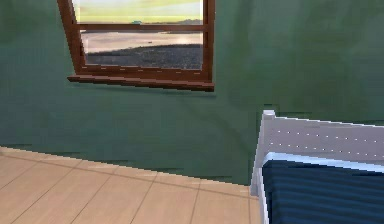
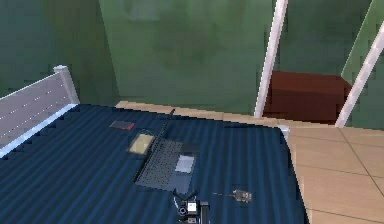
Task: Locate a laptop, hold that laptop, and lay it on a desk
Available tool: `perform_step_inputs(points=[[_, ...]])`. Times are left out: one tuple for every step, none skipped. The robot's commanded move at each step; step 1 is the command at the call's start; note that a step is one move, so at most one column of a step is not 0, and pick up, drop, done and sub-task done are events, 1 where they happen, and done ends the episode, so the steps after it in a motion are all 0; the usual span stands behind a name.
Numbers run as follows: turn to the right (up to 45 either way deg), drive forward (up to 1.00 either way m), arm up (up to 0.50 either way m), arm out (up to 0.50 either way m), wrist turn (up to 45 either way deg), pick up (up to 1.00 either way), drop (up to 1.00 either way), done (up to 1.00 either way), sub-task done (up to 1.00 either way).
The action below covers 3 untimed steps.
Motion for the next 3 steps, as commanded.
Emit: perform_step_inputs(points=[[0.0,0.00,0.10,0.00,0.0,0.00,0.00,0.00,0.00],[0.0,0.00,0.48,0.00,0.0,0.00,0.00,0.00,0.00],[0.0,0.00,0.00,0.00,-45.0,0.00,0.00,0.00,0.00]])
